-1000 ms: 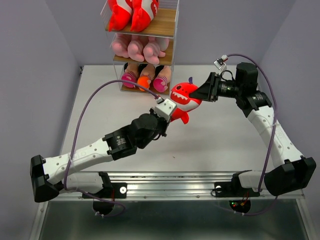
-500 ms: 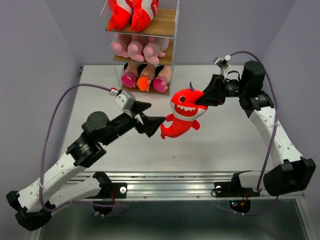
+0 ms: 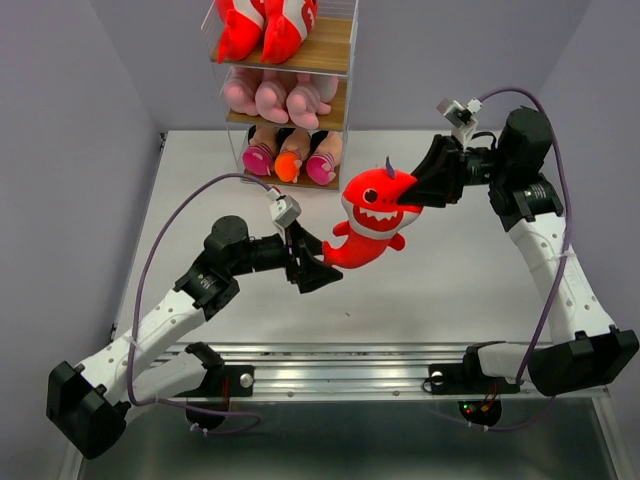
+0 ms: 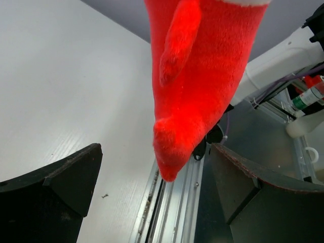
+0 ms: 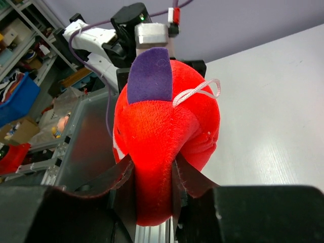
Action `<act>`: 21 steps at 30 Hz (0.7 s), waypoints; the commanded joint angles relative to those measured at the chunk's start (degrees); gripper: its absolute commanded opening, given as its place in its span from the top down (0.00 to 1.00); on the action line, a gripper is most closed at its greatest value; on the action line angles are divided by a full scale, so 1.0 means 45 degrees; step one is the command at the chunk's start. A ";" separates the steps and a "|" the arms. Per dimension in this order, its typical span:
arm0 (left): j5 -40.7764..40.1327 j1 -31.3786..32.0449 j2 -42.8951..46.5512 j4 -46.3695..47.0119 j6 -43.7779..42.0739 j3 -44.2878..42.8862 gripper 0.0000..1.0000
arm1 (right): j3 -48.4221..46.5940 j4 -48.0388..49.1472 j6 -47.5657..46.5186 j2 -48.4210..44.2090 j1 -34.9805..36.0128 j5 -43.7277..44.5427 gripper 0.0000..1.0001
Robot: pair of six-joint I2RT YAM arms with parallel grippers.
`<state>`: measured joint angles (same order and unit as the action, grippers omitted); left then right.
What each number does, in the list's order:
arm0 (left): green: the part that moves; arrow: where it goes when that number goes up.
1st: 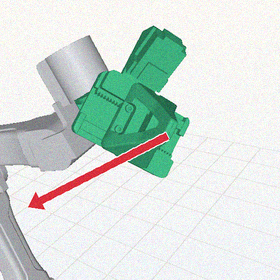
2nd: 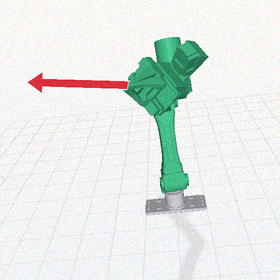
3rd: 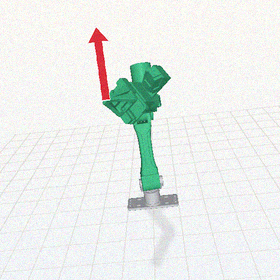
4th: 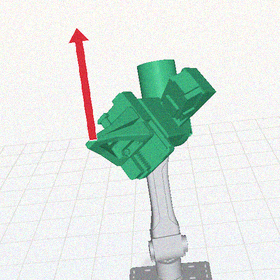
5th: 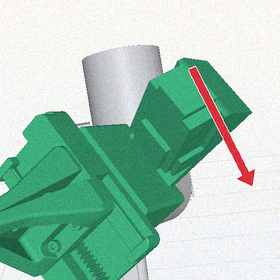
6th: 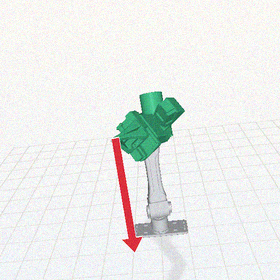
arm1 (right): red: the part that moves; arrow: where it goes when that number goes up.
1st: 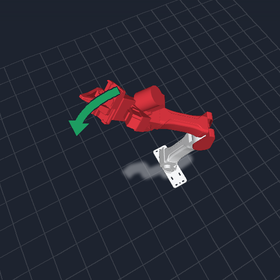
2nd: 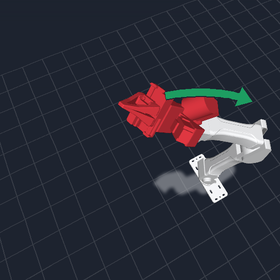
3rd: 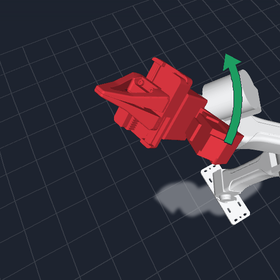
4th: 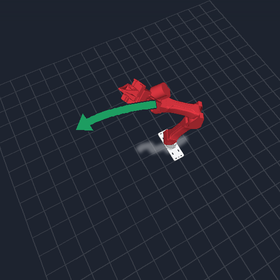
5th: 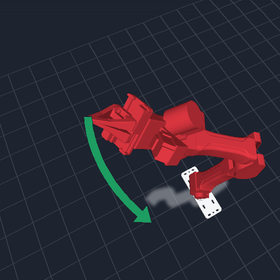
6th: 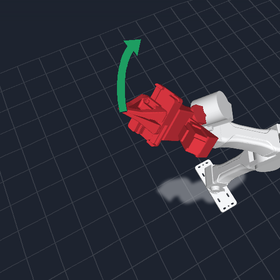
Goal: Place and organize the stuffed toys onto the shelf
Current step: Pass the stuffed toy from the left arm to the right, then pass the stuffed toy from the right arm to the left
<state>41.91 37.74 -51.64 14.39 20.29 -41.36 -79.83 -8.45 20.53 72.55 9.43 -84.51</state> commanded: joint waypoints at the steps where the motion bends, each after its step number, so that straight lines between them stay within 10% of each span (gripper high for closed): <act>1: 0.1214 -0.0065 0.0595 0.2677 0.0665 0.0283 0.01 | -0.1145 0.0725 0.0201 -0.0342 -0.0026 -0.1182 0.99; 21: 0.0766 0.0051 0.0440 0.5590 0.2736 0.0774 0.06 | -0.0912 0.2756 0.1901 -0.0302 0.0209 -0.0400 0.99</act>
<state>45.98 37.76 -49.41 34.61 31.46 -38.20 -83.94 -5.15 24.32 72.75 9.78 -84.71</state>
